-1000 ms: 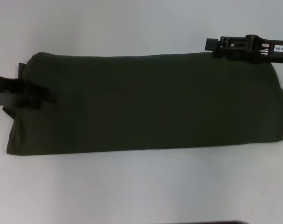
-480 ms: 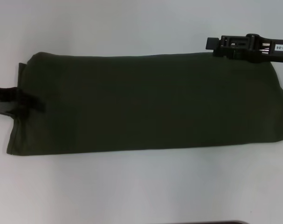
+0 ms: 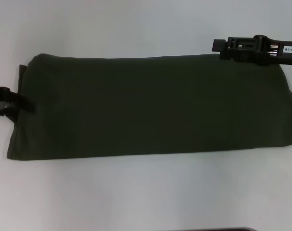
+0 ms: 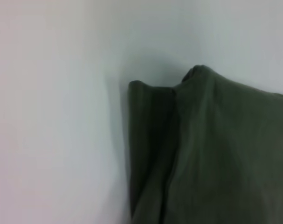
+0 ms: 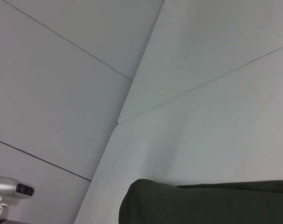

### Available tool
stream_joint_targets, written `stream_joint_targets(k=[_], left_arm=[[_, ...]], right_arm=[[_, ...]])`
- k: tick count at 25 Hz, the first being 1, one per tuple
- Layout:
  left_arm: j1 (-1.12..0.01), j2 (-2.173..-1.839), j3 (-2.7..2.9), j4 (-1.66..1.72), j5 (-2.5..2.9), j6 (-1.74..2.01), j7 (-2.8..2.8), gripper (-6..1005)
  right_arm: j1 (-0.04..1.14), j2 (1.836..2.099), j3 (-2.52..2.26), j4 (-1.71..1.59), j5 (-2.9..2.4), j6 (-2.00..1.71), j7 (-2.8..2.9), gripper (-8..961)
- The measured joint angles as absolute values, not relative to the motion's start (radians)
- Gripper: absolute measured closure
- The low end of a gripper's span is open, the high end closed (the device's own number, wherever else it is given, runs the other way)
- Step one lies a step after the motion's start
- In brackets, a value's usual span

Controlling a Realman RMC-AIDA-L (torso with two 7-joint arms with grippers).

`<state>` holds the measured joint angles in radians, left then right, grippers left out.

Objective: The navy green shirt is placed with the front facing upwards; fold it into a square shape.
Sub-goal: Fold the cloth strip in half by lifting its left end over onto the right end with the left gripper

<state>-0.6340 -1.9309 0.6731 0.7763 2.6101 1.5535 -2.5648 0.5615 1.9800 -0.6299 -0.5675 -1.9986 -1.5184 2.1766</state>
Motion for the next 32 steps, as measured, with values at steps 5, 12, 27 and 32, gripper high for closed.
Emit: stream_joint_targets(k=[5,12,27,32], left_arm=[[-0.630,-1.920,0.560,0.853,2.604,1.685,-2.504,399],[-0.615,-1.909,0.552,0.853,2.619,1.715,-2.537,398],[-0.619,-1.925,0.588,0.911,2.668,1.665,-2.536,371],[-0.618,-1.927,0.603,0.904,2.701,1.626,-2.562,350]], right_arm=[[0.562,1.978,-0.630,-0.568,-1.999,-1.521,2.178,303],[0.564,1.970,-0.632,-0.568,-1.999,-1.514,2.178,303],[0.565,1.965,-0.628,-0.569,-1.998,-1.522,2.178,303],[0.564,1.966,-0.626,-0.569,-1.997,-1.523,2.178,303]])
